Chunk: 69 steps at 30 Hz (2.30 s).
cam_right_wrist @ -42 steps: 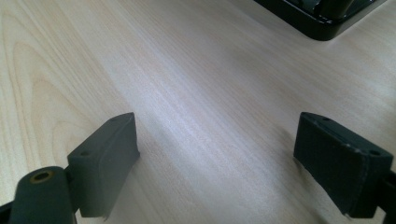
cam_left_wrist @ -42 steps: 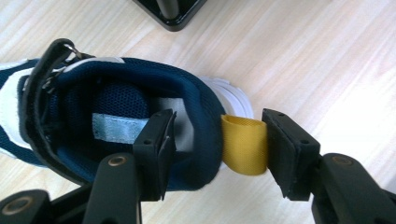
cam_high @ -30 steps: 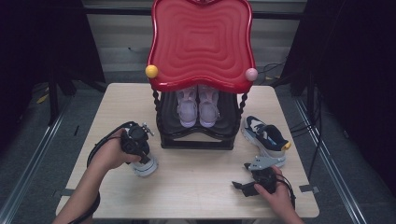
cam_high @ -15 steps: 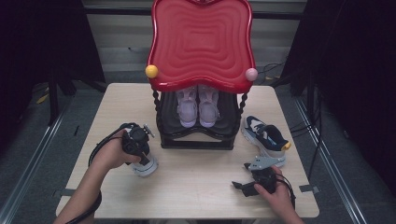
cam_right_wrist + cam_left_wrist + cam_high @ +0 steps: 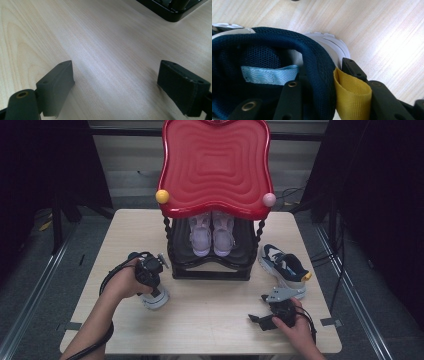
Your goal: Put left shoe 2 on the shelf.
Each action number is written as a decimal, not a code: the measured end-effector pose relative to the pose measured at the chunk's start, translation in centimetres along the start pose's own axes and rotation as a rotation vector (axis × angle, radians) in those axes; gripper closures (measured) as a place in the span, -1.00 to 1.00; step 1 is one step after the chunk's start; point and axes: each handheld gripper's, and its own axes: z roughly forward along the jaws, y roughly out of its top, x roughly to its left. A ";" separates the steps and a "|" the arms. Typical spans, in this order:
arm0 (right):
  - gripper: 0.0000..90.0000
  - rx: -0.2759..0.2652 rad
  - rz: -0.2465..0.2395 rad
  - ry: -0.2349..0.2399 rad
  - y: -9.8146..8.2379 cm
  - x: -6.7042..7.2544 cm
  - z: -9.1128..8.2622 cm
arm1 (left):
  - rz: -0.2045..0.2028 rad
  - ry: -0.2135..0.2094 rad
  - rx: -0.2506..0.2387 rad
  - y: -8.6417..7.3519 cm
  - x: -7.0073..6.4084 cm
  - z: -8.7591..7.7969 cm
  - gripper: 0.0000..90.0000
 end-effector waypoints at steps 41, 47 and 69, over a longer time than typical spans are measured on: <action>-0.71 -0.002 -0.001 -0.003 0.0 0.0 0.0 | 0.092 0.060 0.019 0.8 -1.6 -7.9 0.66; -0.71 -0.003 -0.001 -0.002 0.0 0.0 0.0 | 0.087 0.079 0.018 1.1 -1.7 -10.0 0.66; -0.71 0.001 0.000 0.002 0.0 0.0 0.0 | 0.129 0.185 -0.028 2.1 -3.4 -19.5 0.66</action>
